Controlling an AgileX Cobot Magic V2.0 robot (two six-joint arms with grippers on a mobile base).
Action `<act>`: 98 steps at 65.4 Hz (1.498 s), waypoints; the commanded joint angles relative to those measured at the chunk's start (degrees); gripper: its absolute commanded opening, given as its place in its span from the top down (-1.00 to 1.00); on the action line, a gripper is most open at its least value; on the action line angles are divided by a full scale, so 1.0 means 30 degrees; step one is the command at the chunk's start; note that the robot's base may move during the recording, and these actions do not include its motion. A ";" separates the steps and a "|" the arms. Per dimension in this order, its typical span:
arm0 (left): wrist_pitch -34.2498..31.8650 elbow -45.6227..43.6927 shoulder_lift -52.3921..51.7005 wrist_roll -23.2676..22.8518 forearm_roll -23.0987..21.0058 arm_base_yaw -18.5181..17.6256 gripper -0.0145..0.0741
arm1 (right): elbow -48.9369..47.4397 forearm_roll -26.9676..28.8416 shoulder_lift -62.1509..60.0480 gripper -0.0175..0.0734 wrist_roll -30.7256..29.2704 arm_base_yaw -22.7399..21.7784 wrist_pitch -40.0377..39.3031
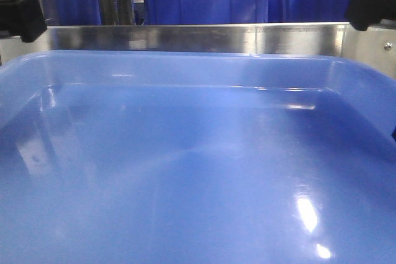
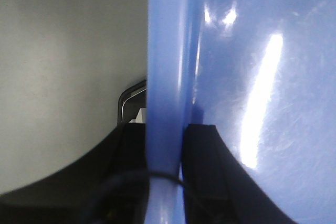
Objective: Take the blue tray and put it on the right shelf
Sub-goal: 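Carry the tray in both grippers as the base drives to the shelf, then raise the tray and push it onto the upper roller shelf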
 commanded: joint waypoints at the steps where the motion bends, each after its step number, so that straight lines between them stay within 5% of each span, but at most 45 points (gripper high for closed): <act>1: 0.0309 -0.0468 -0.0496 -0.0250 -0.0106 -0.0193 0.55 | -0.0579 -0.0648 -0.0341 0.27 0.0179 0.0003 -0.0705; 26: -0.1366 -0.1741 -0.0496 0.0986 0.0502 -0.0109 0.55 | -0.2021 -0.0840 -0.0341 0.27 -0.0099 -0.0146 0.0066; 39: -0.2363 -0.5228 -0.0458 0.0986 0.3402 -0.0062 0.55 | -0.6311 -0.3326 -0.0099 0.27 -0.0262 -0.0146 0.0405; 70: -0.4126 -1.4327 0.4776 0.4090 0.3768 0.4496 0.55 | -1.6541 -0.4404 0.6157 0.27 -0.3611 -0.2943 -0.0883; 77: -0.5406 -1.5704 0.6098 0.5317 0.3768 0.5203 0.55 | -1.7821 -0.4404 0.7664 0.27 -0.3984 -0.3599 -0.1688; 98: -0.8874 -1.6789 0.8811 0.5321 0.3805 0.6416 0.55 | -1.8834 -0.4404 1.0295 0.27 -0.4339 -0.4591 -0.4308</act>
